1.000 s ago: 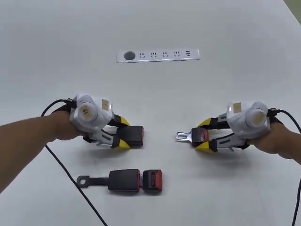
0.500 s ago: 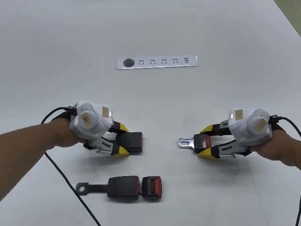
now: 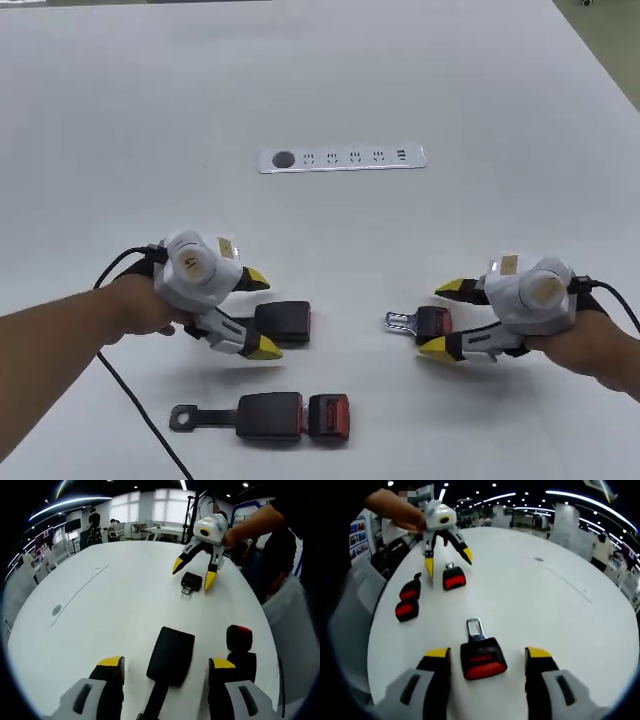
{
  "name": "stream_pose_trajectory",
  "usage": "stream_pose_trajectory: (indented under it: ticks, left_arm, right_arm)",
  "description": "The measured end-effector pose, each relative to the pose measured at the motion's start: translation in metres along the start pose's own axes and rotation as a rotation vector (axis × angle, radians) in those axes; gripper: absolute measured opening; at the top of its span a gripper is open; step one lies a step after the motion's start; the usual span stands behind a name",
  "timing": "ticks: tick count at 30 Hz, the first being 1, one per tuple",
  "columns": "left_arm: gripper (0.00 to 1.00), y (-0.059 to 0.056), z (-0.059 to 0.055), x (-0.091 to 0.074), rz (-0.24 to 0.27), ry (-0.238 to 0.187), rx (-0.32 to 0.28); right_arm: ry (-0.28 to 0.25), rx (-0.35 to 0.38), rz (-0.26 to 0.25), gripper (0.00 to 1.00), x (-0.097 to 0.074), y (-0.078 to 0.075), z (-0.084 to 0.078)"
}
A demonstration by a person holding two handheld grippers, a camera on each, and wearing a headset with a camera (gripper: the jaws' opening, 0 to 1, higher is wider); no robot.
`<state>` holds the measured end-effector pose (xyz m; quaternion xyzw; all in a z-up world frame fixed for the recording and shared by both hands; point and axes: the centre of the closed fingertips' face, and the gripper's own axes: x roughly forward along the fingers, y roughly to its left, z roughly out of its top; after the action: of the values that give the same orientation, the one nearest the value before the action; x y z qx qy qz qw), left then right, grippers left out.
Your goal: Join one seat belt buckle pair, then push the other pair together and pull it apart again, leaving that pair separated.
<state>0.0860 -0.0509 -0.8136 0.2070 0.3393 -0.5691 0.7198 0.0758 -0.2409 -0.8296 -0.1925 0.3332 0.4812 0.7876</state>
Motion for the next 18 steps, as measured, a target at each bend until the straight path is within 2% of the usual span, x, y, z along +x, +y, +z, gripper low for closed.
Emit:
stream_pose_trajectory:
  ticks: [1, 5, 7, 12, 15, 18]
  left_arm:
    - [0.72, 0.005, 0.0, -0.003, 0.037, -0.007, -0.011]
    - [0.75, 0.011, 0.006, -0.013, 0.107, -0.062, -0.082]
    - [0.78, 0.016, 0.006, -0.018, 0.147, -0.081, -0.121]
    - [0.81, 0.018, 0.008, -0.031, 0.221, -0.136, -0.194]
    - [0.84, 0.016, 0.006, -0.034, 0.232, -0.138, -0.232]
    - [0.89, 0.014, 0.002, -0.038, 0.266, -0.13, -0.275]
  right_arm:
    - [-0.003, 0.018, -0.019, 0.63, 0.0, -0.001, 0.0]
    - [-0.034, 0.066, -0.074, 0.67, -0.001, -0.003, 0.005]
    - [-0.055, 0.091, -0.117, 0.72, -0.002, -0.005, 0.009]
    - [-0.103, 0.145, -0.188, 0.79, -0.006, -0.005, 0.018]
    - [-0.118, 0.169, -0.212, 0.83, -0.009, -0.003, 0.022]
    - [-0.152, 0.194, -0.256, 0.85, -0.014, 0.0, 0.031]
